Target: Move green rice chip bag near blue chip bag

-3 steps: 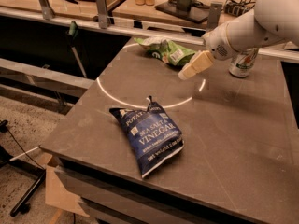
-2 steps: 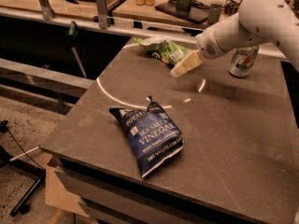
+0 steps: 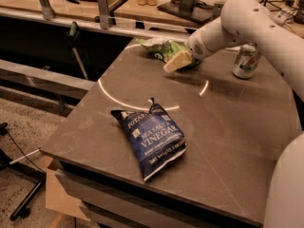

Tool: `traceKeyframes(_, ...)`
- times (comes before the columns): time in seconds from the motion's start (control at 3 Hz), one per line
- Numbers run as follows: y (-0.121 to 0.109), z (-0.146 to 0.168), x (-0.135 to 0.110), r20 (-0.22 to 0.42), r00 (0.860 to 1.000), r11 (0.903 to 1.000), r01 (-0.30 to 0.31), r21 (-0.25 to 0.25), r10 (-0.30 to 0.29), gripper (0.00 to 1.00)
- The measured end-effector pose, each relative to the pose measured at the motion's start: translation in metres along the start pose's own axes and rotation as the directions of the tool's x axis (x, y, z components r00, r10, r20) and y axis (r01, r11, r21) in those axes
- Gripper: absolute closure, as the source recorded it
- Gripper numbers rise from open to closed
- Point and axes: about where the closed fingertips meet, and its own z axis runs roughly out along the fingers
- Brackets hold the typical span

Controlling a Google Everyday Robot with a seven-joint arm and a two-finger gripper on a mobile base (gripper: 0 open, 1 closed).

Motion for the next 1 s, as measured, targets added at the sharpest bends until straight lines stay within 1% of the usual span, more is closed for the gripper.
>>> traceKeyframes(0.33, 0.0, 0.009, -0.003, -0.009, 1.0, 1.0, 0.007, -0.005, -0.007, 0.49)
traceKeyframes(0.67, 0.003, 0.01, -0.008, -0.055, 0.997, 0.9986, 0.052, -0.007, -0.052, 0.71)
traceKeyframes(1.0, 0.007, -0.004, -0.014, -0.097, 0.986, 0.9911, 0.133, -0.01, -0.133, 0.96)
